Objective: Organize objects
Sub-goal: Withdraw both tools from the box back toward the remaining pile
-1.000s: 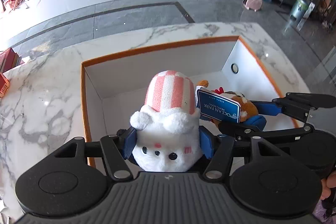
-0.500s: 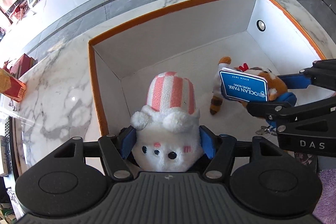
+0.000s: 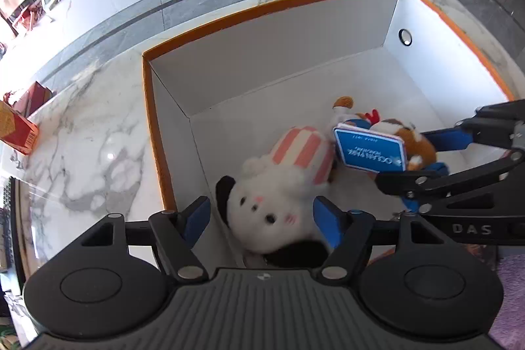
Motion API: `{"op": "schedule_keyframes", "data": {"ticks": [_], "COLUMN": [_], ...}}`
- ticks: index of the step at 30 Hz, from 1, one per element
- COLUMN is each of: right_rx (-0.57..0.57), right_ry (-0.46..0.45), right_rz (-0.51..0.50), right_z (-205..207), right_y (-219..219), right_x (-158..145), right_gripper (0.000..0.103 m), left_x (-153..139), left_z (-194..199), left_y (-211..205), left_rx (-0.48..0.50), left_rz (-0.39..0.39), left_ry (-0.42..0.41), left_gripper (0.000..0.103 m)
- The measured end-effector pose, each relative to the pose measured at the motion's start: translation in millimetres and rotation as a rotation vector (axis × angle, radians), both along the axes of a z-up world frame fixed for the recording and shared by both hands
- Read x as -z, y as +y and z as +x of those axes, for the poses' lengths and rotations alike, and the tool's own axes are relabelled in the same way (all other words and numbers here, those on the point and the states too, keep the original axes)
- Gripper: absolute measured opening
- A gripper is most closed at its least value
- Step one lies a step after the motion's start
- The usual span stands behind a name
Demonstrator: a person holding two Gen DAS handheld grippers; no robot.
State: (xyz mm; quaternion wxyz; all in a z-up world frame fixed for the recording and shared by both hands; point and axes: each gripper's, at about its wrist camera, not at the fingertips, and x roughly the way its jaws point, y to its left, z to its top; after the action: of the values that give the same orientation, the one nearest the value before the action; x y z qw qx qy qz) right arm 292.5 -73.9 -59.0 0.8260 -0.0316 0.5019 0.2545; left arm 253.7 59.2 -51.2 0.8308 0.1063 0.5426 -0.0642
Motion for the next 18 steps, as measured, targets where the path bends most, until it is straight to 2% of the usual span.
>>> {"op": "schedule_keyframes", "data": {"ticks": [9, 14, 18], "right_rx": [-0.006, 0.017, 0.020], "right_ry": [0.073, 0.138, 0.088], "right_rz": [0.045, 0.082, 0.041], "right_z": [2.6, 5.7, -0.5], "right_y": [12.3, 11.0, 12.3], "right_x": [5.5, 11.0, 3.0], "right_gripper": [0.058, 0.060, 0.063], "left_x": [-29.7, -34.4, -36.8], "left_z": [-16.2, -22.4, -27.5], "left_y": [13.0, 10.3, 13.2], "left_rx": [-0.025, -0.022, -0.035], "left_rz": [-0.058, -0.058, -0.076], "left_ry": [-0.085, -0.104, -0.117], "left_gripper": [0.081, 0.081, 0.081]}}
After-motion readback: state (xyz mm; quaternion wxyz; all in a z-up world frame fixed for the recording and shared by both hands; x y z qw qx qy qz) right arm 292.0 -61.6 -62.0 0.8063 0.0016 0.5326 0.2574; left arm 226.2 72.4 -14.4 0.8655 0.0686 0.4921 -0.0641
